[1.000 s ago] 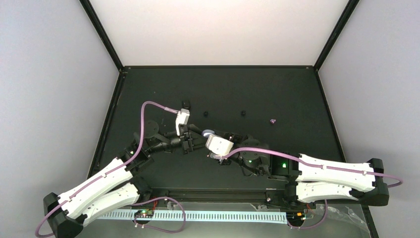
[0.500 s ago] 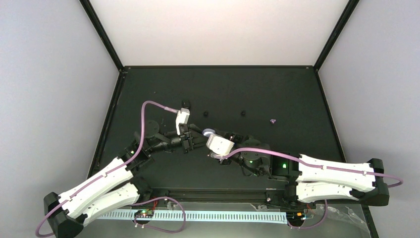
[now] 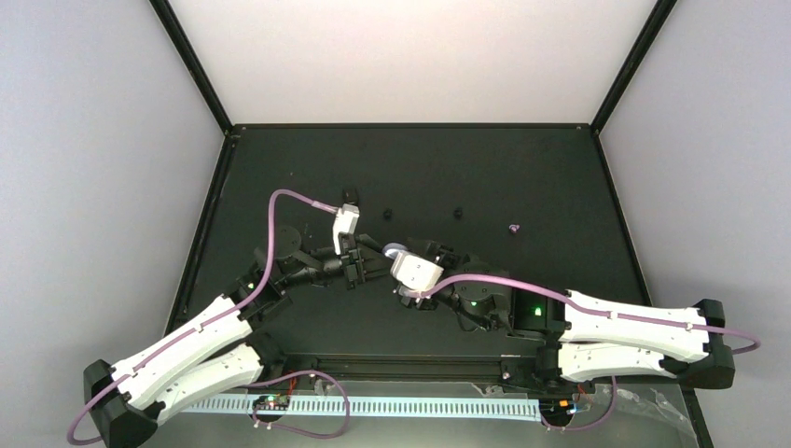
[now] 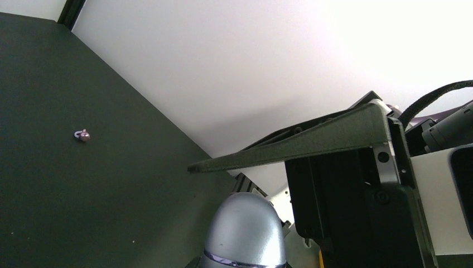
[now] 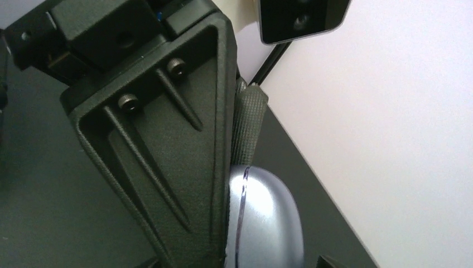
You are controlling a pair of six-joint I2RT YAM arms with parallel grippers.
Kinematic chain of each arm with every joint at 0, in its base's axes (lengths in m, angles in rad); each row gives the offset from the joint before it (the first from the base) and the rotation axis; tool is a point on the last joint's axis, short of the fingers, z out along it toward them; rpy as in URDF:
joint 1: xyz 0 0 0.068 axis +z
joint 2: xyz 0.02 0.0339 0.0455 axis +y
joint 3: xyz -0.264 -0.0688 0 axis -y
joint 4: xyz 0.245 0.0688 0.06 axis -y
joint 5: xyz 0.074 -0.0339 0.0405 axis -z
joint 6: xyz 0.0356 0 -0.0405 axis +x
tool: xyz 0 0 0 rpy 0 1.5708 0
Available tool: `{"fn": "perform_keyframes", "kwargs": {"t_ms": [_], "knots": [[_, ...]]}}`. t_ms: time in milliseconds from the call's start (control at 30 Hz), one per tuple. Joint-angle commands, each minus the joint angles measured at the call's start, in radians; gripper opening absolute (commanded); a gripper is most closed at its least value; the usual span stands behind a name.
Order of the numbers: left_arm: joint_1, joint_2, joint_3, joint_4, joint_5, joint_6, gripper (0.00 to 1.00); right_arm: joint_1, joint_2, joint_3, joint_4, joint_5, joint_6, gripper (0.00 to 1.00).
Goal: Insert the wireless bluetooth earbuds into the charging case
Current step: Pick up the charging case at the center of the board.
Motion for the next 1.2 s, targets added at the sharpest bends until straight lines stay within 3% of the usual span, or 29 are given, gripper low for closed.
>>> {"fn": "perform_keyframes", "kwargs": {"t_ms": [0,133,300,467,667,900,1167], "knots": [[-0.003,-0.022,0.024,0.029,-0.015,0.02,0.02,-0.002,-0.018,0.046,-0.066,-0.025,0.047,0.76],[-0.002,-0.067,0.015,0.041,-0.078,0.053,0.02,-0.002,-0.05,0.07,-0.124,-0.057,0.11,0.86],[-0.002,-0.163,-0.016,0.071,-0.128,0.162,0.02,-0.011,-0.137,0.113,-0.155,-0.123,0.245,0.92],[-0.003,-0.259,-0.073,0.125,-0.147,0.258,0.01,-0.118,-0.201,0.175,-0.112,-0.341,0.408,0.95],[-0.003,-0.301,-0.068,0.151,-0.047,0.383,0.02,-0.243,-0.108,0.287,-0.134,-0.531,0.578,0.96],[-0.003,-0.245,-0.035,0.176,0.114,0.396,0.02,-0.248,-0.059,0.293,-0.103,-0.698,0.594,0.97],[-0.004,-0.212,-0.048,0.282,0.151,0.322,0.02,-0.248,-0.03,0.281,-0.156,-0.676,0.567,0.97]]}}
